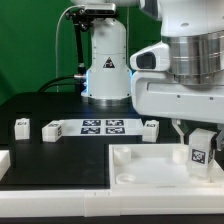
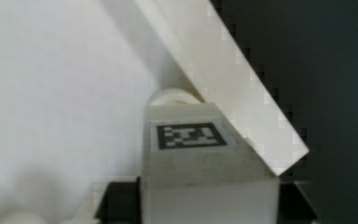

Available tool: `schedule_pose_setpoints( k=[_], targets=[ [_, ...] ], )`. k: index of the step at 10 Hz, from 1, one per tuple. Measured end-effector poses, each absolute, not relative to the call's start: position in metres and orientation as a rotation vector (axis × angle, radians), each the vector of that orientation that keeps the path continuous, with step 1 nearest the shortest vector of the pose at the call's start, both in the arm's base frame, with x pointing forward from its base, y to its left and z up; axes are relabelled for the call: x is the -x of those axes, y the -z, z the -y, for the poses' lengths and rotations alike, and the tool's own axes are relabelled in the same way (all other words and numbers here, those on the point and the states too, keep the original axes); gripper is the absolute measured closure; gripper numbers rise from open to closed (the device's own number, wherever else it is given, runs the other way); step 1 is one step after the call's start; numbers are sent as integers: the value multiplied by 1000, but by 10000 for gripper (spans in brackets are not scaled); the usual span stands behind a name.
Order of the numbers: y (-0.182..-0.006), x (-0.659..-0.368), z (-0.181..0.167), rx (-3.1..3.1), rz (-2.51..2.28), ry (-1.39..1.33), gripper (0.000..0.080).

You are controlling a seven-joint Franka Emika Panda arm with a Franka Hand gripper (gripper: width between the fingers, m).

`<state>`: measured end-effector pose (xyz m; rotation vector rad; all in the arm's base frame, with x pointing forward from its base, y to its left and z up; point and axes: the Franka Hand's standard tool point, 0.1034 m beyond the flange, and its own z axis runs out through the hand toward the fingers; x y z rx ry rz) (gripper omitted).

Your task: Assemble one leg

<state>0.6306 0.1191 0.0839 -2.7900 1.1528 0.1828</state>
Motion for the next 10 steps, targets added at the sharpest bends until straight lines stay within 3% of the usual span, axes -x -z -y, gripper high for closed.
schedule_pose_setpoints(
  k=[5,6,8,9,10],
  targets=[
    [-83,-630,-129,2419,-1826,-246,494],
    [-83,-629,-129,2455,-1772,-243,500],
    [-83,-629,-130,2486,-1723,-240,275],
    [-83,-629,-131,2574,-1577,-230,275],
    [-83,-629,-131,2654,-1425,-218,179]
  ],
)
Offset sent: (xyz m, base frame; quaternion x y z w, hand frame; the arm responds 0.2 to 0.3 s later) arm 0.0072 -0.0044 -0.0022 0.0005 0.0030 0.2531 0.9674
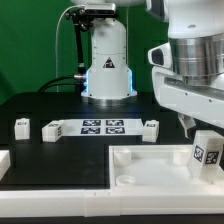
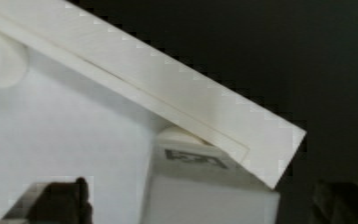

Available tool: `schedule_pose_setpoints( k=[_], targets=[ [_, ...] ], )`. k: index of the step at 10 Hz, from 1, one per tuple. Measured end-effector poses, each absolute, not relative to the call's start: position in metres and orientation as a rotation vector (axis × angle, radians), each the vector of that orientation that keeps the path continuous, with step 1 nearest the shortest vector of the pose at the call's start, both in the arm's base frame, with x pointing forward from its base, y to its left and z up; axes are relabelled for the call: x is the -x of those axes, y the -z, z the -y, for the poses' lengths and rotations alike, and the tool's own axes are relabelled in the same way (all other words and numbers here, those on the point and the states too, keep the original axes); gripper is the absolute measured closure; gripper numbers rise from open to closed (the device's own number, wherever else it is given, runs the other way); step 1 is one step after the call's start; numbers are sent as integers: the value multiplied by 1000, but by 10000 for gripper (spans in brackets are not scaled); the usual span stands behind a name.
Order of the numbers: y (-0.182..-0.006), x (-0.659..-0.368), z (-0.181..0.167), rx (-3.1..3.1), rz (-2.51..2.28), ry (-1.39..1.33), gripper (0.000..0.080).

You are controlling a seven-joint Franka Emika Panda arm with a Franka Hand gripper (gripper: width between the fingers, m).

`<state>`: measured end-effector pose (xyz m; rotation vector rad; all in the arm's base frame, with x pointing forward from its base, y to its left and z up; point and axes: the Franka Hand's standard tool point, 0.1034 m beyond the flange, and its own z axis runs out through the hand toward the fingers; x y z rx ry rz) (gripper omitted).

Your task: Assemble one leg

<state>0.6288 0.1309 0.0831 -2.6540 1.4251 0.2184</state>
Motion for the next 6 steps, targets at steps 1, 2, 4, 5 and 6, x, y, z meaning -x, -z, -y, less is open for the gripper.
schedule_pose_setpoints(
  k=[1,2,4,5,6],
  targets=[
    [-83,-629,-131,2755,-1197,-201,155],
    [-82,-629,-131,2813,-1033,-190,151],
    [-81,-629,-129,2898,-720,-158,151],
    [-81,-630,-129,2937,-518,-140,150],
    [-80,-631,-129,2962,-328,-124,150]
  ],
)
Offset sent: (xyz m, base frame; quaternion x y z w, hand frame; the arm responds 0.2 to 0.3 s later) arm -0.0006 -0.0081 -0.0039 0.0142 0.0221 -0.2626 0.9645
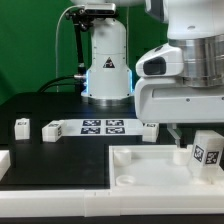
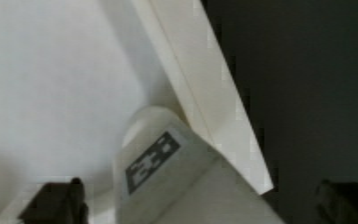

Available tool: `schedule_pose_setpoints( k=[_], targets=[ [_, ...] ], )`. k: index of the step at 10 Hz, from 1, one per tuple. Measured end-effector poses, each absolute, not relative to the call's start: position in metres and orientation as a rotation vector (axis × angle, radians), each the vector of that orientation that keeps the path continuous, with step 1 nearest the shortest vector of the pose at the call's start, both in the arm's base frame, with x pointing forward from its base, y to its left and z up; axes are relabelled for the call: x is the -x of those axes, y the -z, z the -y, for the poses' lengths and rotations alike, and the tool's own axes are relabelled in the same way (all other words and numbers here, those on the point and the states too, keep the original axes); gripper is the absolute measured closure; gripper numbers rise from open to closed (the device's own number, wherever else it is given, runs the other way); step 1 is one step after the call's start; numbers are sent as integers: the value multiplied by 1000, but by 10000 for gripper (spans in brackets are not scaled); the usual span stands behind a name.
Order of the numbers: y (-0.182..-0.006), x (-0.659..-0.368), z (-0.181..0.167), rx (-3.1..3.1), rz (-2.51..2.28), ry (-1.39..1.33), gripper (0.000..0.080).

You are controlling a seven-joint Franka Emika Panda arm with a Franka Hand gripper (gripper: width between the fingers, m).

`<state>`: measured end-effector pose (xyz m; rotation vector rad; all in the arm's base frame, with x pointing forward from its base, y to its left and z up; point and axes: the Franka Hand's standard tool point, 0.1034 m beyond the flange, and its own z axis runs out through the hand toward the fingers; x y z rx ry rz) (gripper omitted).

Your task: Assemble one leg

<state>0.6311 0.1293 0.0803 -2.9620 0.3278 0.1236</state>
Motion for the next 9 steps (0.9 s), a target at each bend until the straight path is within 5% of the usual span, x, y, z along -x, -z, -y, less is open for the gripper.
schedule_pose_setpoints(
  k=[5,7,9],
  targets=[
    [-79,-632,-126,2978,273,-73,150],
    [-79,-632,-126,2978,273,-73,436],
    [-79,-633,-121,2986,272,-72,502]
  ],
)
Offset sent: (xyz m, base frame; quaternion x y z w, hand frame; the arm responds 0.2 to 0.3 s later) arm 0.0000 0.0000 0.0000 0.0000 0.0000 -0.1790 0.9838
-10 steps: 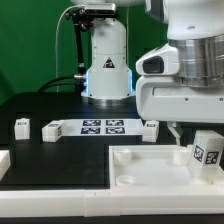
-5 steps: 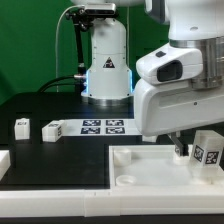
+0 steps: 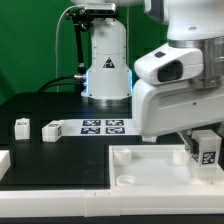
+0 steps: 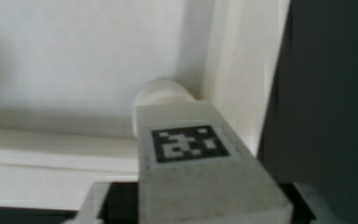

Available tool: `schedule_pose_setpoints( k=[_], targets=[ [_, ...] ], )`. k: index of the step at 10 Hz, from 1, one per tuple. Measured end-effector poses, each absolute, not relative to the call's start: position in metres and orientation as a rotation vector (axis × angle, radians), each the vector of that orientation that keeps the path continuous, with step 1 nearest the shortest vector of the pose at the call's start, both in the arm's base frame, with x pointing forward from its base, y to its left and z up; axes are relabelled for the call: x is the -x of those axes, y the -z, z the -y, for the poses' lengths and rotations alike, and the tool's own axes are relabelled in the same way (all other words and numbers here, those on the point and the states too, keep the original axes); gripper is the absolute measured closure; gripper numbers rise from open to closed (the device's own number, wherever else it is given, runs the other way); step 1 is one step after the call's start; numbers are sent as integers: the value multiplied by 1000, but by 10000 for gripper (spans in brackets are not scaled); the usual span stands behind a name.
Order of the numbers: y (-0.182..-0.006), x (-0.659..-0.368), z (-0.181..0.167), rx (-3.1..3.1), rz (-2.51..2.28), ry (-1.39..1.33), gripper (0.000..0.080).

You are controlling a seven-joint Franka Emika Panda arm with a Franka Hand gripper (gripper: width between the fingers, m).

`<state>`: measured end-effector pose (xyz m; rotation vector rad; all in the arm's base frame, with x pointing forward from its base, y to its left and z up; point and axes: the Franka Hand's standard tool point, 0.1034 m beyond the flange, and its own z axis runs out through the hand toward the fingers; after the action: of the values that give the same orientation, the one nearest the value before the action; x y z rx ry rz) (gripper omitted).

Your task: Assemble one leg

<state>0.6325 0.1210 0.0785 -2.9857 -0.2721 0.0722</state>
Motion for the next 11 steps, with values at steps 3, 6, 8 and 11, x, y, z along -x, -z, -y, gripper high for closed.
schedule_pose_setpoints(
  k=[3,6,8,11],
  targets=[
    [-78,-633,-120,2991,206,-77,503],
    [-79,-633,-118,2979,-272,-65,503],
    [-77,-630,-118,2917,-688,-101,503],
    [-76,-631,-119,2756,-1199,-114,503]
  ],
)
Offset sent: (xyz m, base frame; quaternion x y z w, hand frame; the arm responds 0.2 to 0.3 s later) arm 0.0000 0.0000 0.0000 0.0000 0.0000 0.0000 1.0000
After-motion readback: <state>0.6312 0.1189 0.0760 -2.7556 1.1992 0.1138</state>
